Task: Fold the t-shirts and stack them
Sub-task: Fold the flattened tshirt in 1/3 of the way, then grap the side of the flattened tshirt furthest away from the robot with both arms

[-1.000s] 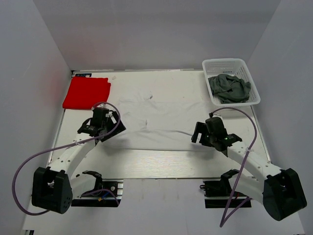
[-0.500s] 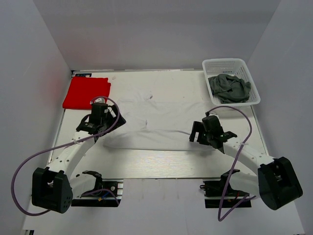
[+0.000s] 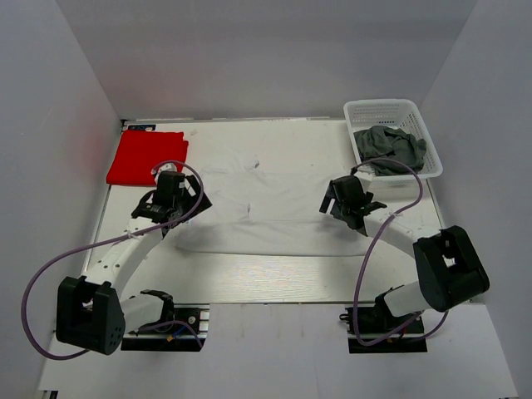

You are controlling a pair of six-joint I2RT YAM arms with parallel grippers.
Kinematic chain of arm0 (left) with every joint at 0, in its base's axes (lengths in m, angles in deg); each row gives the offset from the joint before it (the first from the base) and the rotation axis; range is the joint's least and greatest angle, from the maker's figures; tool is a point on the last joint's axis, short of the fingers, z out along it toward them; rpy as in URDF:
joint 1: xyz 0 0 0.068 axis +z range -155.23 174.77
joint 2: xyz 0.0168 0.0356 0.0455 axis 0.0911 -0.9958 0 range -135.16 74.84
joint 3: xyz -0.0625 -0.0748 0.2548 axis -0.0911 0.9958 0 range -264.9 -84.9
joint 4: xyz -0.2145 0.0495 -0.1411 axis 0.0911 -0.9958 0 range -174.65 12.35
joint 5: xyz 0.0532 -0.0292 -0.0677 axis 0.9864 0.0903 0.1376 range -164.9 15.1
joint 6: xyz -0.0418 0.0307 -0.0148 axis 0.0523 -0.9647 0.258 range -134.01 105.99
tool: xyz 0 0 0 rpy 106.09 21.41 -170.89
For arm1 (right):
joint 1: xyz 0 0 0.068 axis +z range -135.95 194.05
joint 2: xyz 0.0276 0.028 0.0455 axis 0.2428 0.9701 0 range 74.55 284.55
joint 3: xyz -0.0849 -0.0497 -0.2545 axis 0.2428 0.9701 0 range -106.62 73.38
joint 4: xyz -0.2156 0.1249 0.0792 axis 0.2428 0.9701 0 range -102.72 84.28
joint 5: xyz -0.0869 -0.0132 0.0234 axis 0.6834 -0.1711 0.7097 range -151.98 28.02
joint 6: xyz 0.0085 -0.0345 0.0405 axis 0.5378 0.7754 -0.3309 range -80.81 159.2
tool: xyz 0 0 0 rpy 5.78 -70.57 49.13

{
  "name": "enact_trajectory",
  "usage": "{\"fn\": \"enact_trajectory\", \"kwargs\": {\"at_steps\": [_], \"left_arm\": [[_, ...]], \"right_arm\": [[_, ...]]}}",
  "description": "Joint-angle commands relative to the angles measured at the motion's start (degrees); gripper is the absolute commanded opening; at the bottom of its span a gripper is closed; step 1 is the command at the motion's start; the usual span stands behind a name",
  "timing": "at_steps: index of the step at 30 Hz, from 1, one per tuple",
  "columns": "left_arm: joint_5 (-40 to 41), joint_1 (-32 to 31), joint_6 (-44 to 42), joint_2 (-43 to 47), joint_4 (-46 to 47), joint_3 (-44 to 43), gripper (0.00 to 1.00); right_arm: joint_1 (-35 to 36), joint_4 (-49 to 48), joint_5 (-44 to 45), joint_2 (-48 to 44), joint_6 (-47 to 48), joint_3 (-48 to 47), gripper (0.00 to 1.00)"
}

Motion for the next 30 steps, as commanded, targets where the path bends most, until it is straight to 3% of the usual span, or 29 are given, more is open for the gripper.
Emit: {"fn": "enact_trajectory", "kwargs": {"at_steps": [1, 6, 12, 16, 24, 30], "left_arm": [[2.0, 0.0, 0.2, 0.5, -0.5, -2.3, 1.00], [2.0, 0.0, 0.2, -0.1, 0.0, -3.3, 1.00], [0.9, 0.0, 0.7, -5.5, -0.1, -10.4, 1.00], [0.9, 0.6, -3.1, -9.0, 2.7, -13.2, 1.00], [4.2, 0.6, -6.1, -25.1, -1.4, -30.6, 1.00], [7.6, 0.6, -11.1, -38.6, -4.1, -46.2, 1.00]], "right_arm": [[-0.3, -2.1, 3.5, -1.2, -0.1, -2.7, 0.90], [0.0, 0.0, 2.6, -7.4, 3.5, -0.6, 0.90], [0.6, 8.2, -5.4, -10.5, 1.2, -2.0, 0.90], [0.7, 7.0, -10.7, -11.3, -0.2, 2.5, 0.90], [0.1, 5.2, -7.7, -3.0, -0.7, -0.1, 0.90], [-0.3, 6.6, -2.3, 5.1, -2.1, -8.4, 0.90]]}}
